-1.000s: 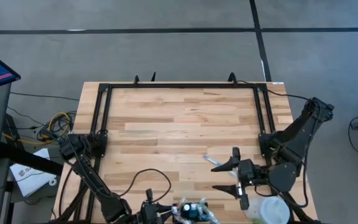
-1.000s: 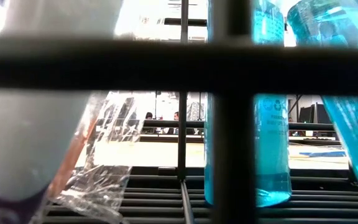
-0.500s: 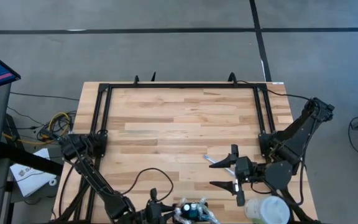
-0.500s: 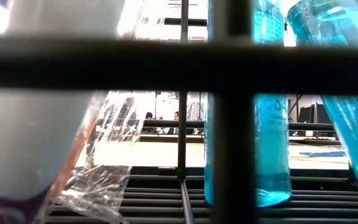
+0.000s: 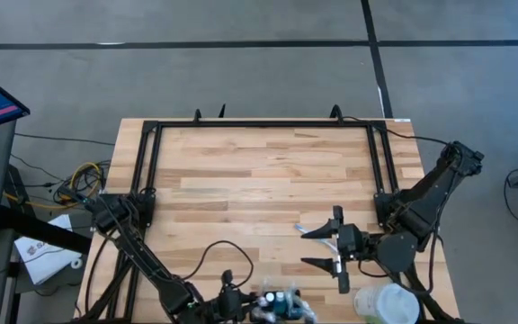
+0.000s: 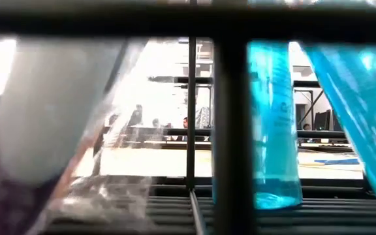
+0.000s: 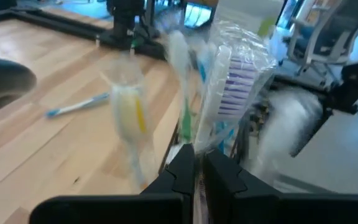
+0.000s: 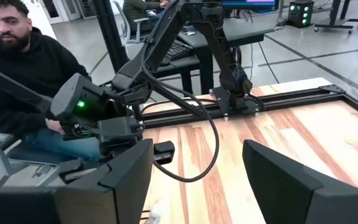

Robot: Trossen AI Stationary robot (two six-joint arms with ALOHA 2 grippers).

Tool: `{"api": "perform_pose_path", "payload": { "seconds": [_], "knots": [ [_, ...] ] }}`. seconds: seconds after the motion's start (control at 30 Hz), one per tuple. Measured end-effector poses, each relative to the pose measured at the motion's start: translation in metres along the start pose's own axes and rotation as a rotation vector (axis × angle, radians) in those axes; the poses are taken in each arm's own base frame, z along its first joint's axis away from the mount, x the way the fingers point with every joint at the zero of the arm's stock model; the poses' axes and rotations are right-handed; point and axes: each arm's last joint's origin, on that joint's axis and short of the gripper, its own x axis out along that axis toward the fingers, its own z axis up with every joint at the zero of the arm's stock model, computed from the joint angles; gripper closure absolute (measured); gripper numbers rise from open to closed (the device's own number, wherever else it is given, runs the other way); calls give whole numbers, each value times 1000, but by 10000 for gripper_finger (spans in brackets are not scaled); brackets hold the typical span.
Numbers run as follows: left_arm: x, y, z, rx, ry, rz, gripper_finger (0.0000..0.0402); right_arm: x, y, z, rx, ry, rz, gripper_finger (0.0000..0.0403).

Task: Pick & Place toothbrushing station
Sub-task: Put the purple toothbrush into the black mesh organizer

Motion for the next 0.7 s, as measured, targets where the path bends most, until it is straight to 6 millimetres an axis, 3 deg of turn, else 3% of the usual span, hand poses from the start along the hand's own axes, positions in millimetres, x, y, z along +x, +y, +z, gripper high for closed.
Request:
{"api": "perform_pose_path", "payload": {
  "seconds": [0.4,0.7],
  "knots": [
    [0,2,-4,-14,35,-1,398,4,-6,-1,-19,19,-29,163],
    [7,1,-21,-45,32,17,398,6,-9,-2,-30,35,-35,163]
  ]
}}
